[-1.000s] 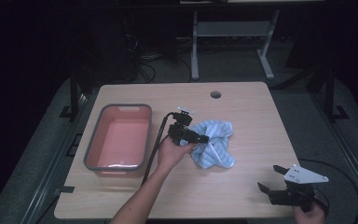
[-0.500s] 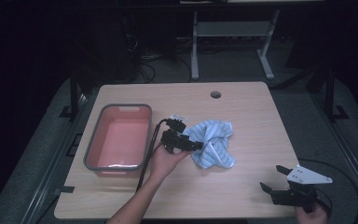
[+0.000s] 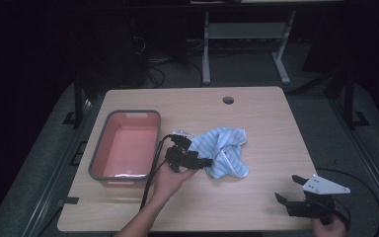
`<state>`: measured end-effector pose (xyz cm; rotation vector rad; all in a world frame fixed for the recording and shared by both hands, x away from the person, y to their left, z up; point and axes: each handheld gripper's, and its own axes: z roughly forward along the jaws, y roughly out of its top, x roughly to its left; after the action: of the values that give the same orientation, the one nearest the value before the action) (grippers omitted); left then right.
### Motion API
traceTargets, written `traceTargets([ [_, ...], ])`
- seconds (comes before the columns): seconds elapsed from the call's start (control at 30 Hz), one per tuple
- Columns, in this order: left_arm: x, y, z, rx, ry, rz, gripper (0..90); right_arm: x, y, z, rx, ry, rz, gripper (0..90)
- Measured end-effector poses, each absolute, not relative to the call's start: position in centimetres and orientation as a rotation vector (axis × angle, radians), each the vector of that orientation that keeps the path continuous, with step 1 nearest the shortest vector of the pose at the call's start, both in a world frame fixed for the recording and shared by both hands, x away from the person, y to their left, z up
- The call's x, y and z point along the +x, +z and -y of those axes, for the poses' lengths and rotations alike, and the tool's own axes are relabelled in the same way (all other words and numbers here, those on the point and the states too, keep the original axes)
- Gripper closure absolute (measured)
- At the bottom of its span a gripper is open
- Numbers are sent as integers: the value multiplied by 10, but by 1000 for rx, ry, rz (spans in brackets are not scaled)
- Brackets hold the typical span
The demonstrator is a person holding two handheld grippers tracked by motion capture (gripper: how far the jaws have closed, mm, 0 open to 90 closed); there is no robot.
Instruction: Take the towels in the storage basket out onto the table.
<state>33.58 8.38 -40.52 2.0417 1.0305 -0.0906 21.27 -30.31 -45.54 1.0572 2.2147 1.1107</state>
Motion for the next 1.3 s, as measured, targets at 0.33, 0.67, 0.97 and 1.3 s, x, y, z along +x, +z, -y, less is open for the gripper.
traceTargets([
  [0.33, 321, -407, -90, 2043, -84, -1007, 289, 212, -455, 304, 1068, 1113, -2205, 139],
  [0.67, 313, -412, -98, 2023, -99, -995, 270, 213, -456, 302, 1058, 1105, -2217, 139],
  [0.97, 302, -415, -106, 2024, -90, -990, 270, 213, -456, 300, 1055, 1103, -2221, 139],
  [1.3, 287, -418, -107, 2034, -69, -967, 268, 213, -456, 299, 1047, 1100, -2224, 139],
])
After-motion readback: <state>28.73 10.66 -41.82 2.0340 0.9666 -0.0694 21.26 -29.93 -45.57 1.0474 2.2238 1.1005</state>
